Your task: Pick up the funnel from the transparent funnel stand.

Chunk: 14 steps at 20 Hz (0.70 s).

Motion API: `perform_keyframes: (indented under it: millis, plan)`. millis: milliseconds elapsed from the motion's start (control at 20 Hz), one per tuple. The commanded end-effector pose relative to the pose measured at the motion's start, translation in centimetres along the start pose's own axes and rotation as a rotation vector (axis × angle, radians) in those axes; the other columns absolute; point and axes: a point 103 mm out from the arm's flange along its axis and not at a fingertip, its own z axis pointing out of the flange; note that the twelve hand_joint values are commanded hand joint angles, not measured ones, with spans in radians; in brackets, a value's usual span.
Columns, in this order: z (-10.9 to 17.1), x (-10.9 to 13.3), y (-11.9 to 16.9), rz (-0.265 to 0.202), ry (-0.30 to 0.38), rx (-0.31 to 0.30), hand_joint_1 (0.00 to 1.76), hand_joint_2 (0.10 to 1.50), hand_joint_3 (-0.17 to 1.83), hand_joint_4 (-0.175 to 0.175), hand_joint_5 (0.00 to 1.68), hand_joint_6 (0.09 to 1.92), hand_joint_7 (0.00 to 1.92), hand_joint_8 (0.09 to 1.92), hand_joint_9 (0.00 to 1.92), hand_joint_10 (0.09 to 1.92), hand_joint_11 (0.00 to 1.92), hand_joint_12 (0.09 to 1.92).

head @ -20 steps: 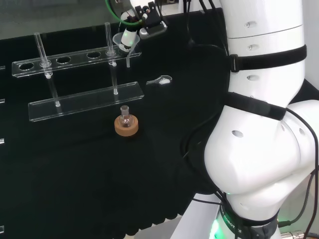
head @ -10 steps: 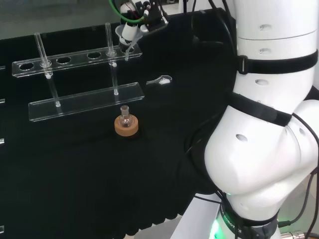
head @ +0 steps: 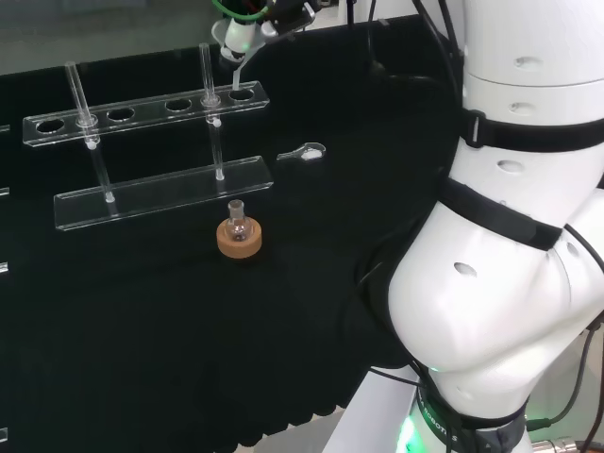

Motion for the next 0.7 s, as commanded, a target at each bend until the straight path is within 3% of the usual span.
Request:
perform_keyframes:
  millis: [50,350,700]
  plan:
    - [-1.8,0.2,-4.4,0.044,-0.051,-0.007,0.87,0.80,0.54,0.008,0.71,0.62,0.45,0.66,0.79,0.49,0.65,1.21]
    - [-2.3,0.4,-8.2,0.091,-0.080,-0.010,0.86,0.80,0.54,0.007,0.71,0.63,0.45,0.66,0.79,0.49,0.65,1.21]
    - [-0.7,0.5,-11.8,0.149,-0.078,0.020,0.86,0.81,0.55,0.004,0.72,0.65,0.45,0.67,0.81,0.49,0.65,1.21]
